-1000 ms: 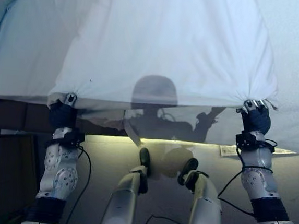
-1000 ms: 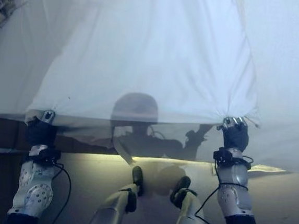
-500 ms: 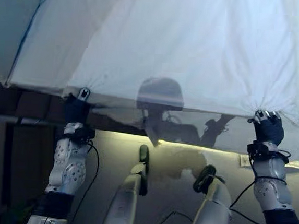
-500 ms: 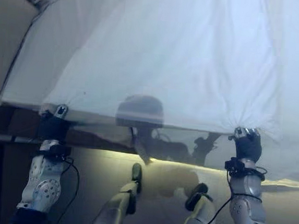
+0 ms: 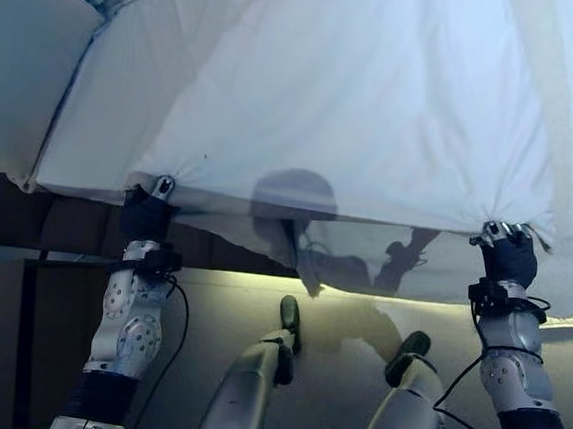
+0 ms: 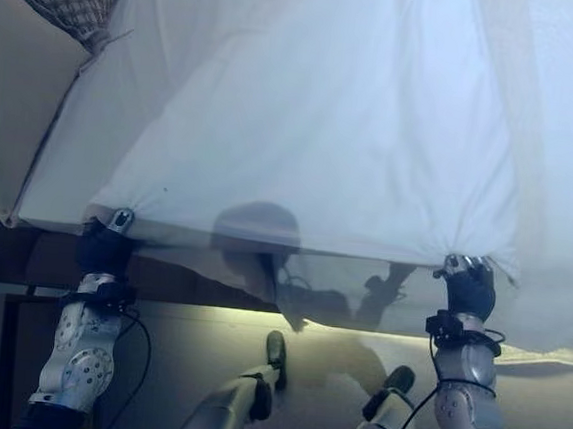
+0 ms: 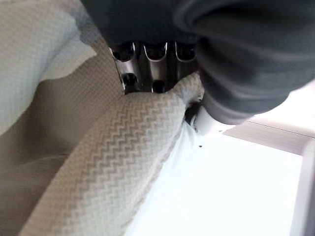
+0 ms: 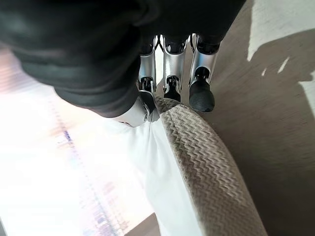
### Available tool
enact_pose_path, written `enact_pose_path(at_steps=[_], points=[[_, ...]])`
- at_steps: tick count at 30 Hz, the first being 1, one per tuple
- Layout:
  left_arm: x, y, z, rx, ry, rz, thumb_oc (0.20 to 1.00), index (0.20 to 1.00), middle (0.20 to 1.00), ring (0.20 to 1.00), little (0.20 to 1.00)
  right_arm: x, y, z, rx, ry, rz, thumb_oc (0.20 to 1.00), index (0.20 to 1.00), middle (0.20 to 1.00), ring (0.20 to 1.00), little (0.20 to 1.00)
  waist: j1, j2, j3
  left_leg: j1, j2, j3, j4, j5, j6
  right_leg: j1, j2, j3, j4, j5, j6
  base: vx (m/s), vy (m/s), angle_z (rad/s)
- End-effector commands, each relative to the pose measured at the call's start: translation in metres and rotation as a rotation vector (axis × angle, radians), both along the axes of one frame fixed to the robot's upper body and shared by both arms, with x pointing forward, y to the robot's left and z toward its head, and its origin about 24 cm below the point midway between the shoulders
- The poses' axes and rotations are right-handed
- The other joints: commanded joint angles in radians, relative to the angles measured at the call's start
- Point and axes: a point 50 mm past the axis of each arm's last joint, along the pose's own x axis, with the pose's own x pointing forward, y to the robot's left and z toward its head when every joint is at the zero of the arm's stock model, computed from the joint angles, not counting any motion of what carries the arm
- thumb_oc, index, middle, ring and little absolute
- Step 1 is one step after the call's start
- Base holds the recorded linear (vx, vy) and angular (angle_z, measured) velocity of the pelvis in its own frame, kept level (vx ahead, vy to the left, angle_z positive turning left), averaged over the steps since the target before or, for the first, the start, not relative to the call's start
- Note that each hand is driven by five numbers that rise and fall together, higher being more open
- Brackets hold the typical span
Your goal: Make the bed
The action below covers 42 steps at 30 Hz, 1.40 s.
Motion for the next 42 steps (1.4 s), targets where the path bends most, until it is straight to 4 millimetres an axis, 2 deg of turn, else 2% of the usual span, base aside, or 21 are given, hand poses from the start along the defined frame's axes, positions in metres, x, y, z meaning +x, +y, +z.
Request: enact_pose_path(at_steps=[1, 2, 3, 4, 5, 6, 7, 8, 10, 12, 16, 22, 25, 32, 38, 42], points=[[-0.033, 0.055, 0.033, 0.088, -0.176, 0.234, 0.2, 0.2, 0.2, 0.2, 0.2, -0.012, -0.019, 0.001, -0.015, -0.022, -0.065, 0.2, 0.2, 0.2, 0.2, 0.2, 0.015, -0.012, -0.016, 0.004, -0.025, -0.001, 0.024, -0.1, -0.035, -0.061, 0.093, 0.027, -0.008, 0.072, 0.046, 0.03, -0.075, -0.42], [-0.033, 0.055, 0.021, 0.057, -0.13, 0.233, 0.2, 0.2, 0.2, 0.2, 0.2, -0.01, -0.019, 0.0, -0.011, -0.016, -0.065, 0.2, 0.2, 0.2, 0.2, 0.2, 0.011, -0.006, -0.016, -0.001, 0.004, 0.017, 0.051, -0.11, -0.045, -0.083, 0.095, 0.05, -0.012, 0.074, 0.036, 0.03, -0.054, -0.07], [-0.033, 0.055, 0.021, 0.057, -0.13, 0.233, 0.2, 0.2, 0.2, 0.2, 0.2, -0.01, -0.019, 0.0, -0.011, -0.016, -0.065, 0.2, 0.2, 0.2, 0.2, 0.2, 0.013, -0.006, -0.016, -0.003, 0.006, 0.018, 0.054, -0.112, -0.045, -0.084, 0.096, 0.05, -0.012, 0.074, 0.035, 0.03, -0.08, -0.02], [-0.033, 0.054, 0.016, 0.062, -0.105, 0.226, 0.2, 0.2, 0.2, 0.2, 0.2, -0.008, -0.017, 0.0, -0.022, -0.004, -0.06, 0.2, 0.2, 0.2, 0.2, 0.2, 0.021, -0.012, -0.016, -0.013, 0.026, 0.032, 0.092, -0.122, -0.05, -0.08, 0.086, 0.03, -0.024, 0.073, 0.027, -0.04, -0.103, -0.22], [-0.033, 0.055, 0.011, 0.078, -0.081, 0.224, 0.2, 0.2, 0.2, 0.2, 0.2, -0.003, -0.016, 0.0, -0.04, 0.007, -0.056, 0.2, 0.2, 0.2, 0.2, 0.2, 0.037, -0.021, -0.016, -0.062, 0.048, 0.005, 0.161, -0.127, -0.06, -0.092, 0.104, 0.038, -0.034, 0.065, 0.014, -0.07, -0.244, -0.45], [-0.029, 0.054, 0.0, 0.092, -0.017, 0.209, 0.2, 0.2, 0.2, 0.2, 0.2, -0.002, -0.02, -0.002, -0.059, 0.03, -0.065, 0.2, 0.2, 0.2, 0.2, 0.2, 0.04, -0.028, -0.016, -0.112, 0.055, -0.04, 0.167, -0.105, -0.073, -0.111, 0.14, 0.04, -0.04, 0.047, 0.008, -0.07, -0.216, -0.57], [-0.028, 0.053, 0.0, 0.091, -0.017, 0.208, 0.2, 0.2, 0.2, 0.2, 0.2, -0.002, -0.02, -0.002, -0.059, 0.031, -0.065, 0.2, 0.2, 0.2, 0.2, 0.2, 0.038, -0.027, -0.016, -0.109, 0.054, -0.042, 0.162, -0.103, -0.074, -0.109, 0.14, 0.038, -0.042, 0.047, 0.008, -0.03, -0.142, -0.4], [-0.028, 0.052, -0.012, 0.091, 0.039, 0.202, 0.2, 0.2, 0.2, 0.2, 0.2, -0.004, -0.022, -0.007, -0.065, 0.053, -0.073, 0.2, 0.2, 0.2, 0.2, 0.2, 0.026, -0.023, -0.016, -0.098, 0.051, -0.036, 0.128, -0.091, -0.07, -0.123, 0.138, 0.028, -0.033, 0.049, 0.014, -0.01, -0.02, -0.12], [-0.021, 0.048, -0.024, 0.11, 0.102, 0.185, 0.2, 0.2, 0.2, 0.2, 0.2, -0.004, -0.03, -0.012, -0.105, 0.106, -0.094, 0.2, 0.2, 0.2, 0.2, 0.2, 0.005, -0.02, -0.016, -0.168, 0.046, -0.011, 0.12, -0.071, -0.071, -0.196, 0.133, 0.033, -0.023, 0.06, 0.016, -0.05, -0.045, 0.21], [-0.018, 0.047, -0.024, 0.117, 0.108, 0.181, 0.2, 0.2, 0.2, 0.2, 0.2, -0.002, -0.032, -0.013, -0.106, 0.113, -0.111, 0.2, 0.2, 0.2, 0.2, 0.2, 0.004, -0.022, -0.016, -0.183, 0.049, 0.002, 0.126, -0.073, -0.07, -0.217, 0.131, 0.035, -0.01, 0.053, 0.013, -0.03, -0.012, 0.25], [-0.007, 0.044, -0.044, 0.089, 0.21, 0.196, 0.2, 0.2, 0.2, 0.2, 0.2, 0.006, -0.04, -0.022, -0.12, 0.194, -0.163, 0.2, 0.2, 0.2, 0.2, 0.2, -0.011, -0.036, -0.016, -0.27, 0.07, 0.033, 0.195, -0.102, -0.055, -0.316, 0.106, 0.055, 0.065, 0.046, 0.007, -0.01, -0.006, 0.06], [0.013, 0.041, -0.057, 0.028, 0.298, 0.227, 0.2, 0.2, 0.2, 0.2, 0.2, 0.02, -0.046, -0.038, -0.08, 0.297, -0.227, 0.2, 0.2, 0.2, 0.2, 0.2, -0.023, -0.044, -0.016, -0.387, 0.093, 0.044, 0.282, -0.135, -0.043, -0.421, 0.1, 0.075, 0.138, 0.016, -0.004, -0.02, -0.026, 0.01], [0.02, 0.039, -0.058, 0.01, 0.315, 0.233, 0.2, 0.2, 0.2, 0.2, 0.2, 0.026, -0.049, -0.039, -0.054, 0.317, -0.259, 0.2, 0.2, 0.2, 0.2, 0.2, -0.024, -0.049, -0.016, -0.431, 0.097, 0.041, 0.318, -0.146, -0.042, -0.456, 0.102, 0.08, 0.162, 0.006, -0.011, -0.01, -0.043, 0.01], [0.036, 0.038, -0.073, 0.054, 0.454, 0.241, 0.2, 0.2, 0.2, 0.2, 0.2, 0.044, -0.048, -0.04, -0.131, 0.413, -0.264, 0.2, 0.2, 0.2, 0.2, 0.2, -0.027, -0.058, -0.016, -0.581, 0.102, 0.034, 0.425, -0.176, -0.036, -0.587, 0.099, 0.101, 0.26, -0.037, -0.027, 0.0, -0.032, 0.01], [0.037, 0.043, -0.093, 0.105, 0.603, 0.255, 0.2, 0.2, 0.2, 0.2, 0.2, 0.049, -0.05, -0.049, -0.171, 0.511, -0.274, 0.2, 0.2, 0.2, 0.2, 0.2, -0.026, -0.067, -0.016, -0.704, 0.114, 0.028, 0.574, -0.227, -0.031, -0.683, 0.091, 0.125, 0.374, -0.1, -0.053, 0.03, -0.027, 0.02], [0.037, 0.046, -0.099, 0.147, 0.661, 0.24, 0.2, 0.2, 0.2, 0.2, 0.2, 0.05, -0.055, -0.052, -0.215, 0.57, -0.275, 0.2, 0.2, 0.2, 0.2, 0.2, -0.022, -0.069, -0.016, -0.767, 0.121, 0.019, 0.657, -0.262, -0.019, -0.74, 0.082, 0.141, 0.449, -0.14, -0.07, 0.04, -0.014, -0.07]])
